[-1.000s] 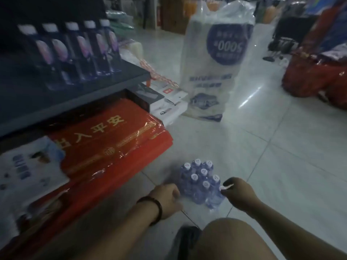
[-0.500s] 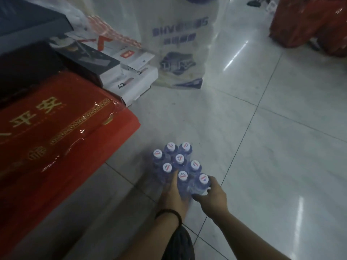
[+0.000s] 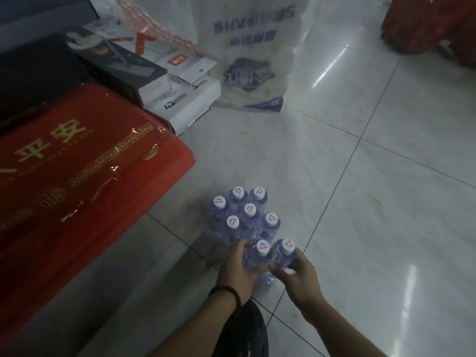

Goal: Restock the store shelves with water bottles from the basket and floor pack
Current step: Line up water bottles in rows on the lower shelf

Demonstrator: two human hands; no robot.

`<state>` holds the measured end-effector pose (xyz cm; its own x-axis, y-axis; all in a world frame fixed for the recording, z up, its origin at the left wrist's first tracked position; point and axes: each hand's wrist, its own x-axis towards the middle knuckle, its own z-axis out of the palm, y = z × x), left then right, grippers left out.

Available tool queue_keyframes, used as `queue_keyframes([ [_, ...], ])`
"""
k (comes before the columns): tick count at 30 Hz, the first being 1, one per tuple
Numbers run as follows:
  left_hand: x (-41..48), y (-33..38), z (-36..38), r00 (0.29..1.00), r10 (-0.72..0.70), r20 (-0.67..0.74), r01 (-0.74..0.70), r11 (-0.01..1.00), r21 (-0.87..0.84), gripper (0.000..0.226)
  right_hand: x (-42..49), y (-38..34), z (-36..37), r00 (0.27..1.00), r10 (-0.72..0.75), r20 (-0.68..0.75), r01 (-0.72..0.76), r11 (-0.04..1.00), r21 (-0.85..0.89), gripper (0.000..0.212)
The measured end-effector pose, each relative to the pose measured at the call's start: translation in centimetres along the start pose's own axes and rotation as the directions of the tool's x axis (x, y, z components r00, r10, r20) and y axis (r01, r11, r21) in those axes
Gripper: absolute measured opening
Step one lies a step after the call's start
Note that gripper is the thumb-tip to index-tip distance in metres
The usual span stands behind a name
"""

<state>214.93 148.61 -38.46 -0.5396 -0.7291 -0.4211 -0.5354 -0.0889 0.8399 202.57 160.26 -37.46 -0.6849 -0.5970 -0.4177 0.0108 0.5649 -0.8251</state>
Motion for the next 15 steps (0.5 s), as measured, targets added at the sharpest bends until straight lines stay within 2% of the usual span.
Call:
queue_keyframes([
  [2, -1.2, 0.5, -1.3, 0.997, -0.024, 0.075, 0.033, 0.992, -0.12, 0.057, -1.1, -0.9, -0.8, 0.998, -0.016, 0.053, 0.013, 0.998, 0.06, 0.04],
  [6, -3.7, 2.2, -4.5, 0.994, 0.003, 0.114, 0.028, 0.963, -0.268, 0.052, -3.4, -4.3, -1.5, 0.991, -0.056, 0.122, 0.03, 0.978, 0.207, 0.023],
  [9, -6.4, 5.1, -7.5, 0.994, 0.034, 0.107, 0.013, 0.91, -0.414, 0.045, -5.5, -8.2, -1.2, 0.97, -0.113, 0.214, 0.046, 0.953, 0.298, 0.021],
  [12, -9.5, 8.4, -11.1, 0.991, 0.107, 0.075, -0.064, 0.899, -0.434, 0.047, -7.7, -13.1, -0.6, 0.923, -0.176, 0.343, 0.016, 0.907, 0.421, 0.034],
  [15, -12.5, 11.6, -15.5, 0.989, 0.145, 0.021, -0.124, 0.907, -0.403, 0.033, -9.8, -18.2, 0.7, 0.866, -0.246, 0.435, 0.042, 0.903, 0.428, 0.038],
])
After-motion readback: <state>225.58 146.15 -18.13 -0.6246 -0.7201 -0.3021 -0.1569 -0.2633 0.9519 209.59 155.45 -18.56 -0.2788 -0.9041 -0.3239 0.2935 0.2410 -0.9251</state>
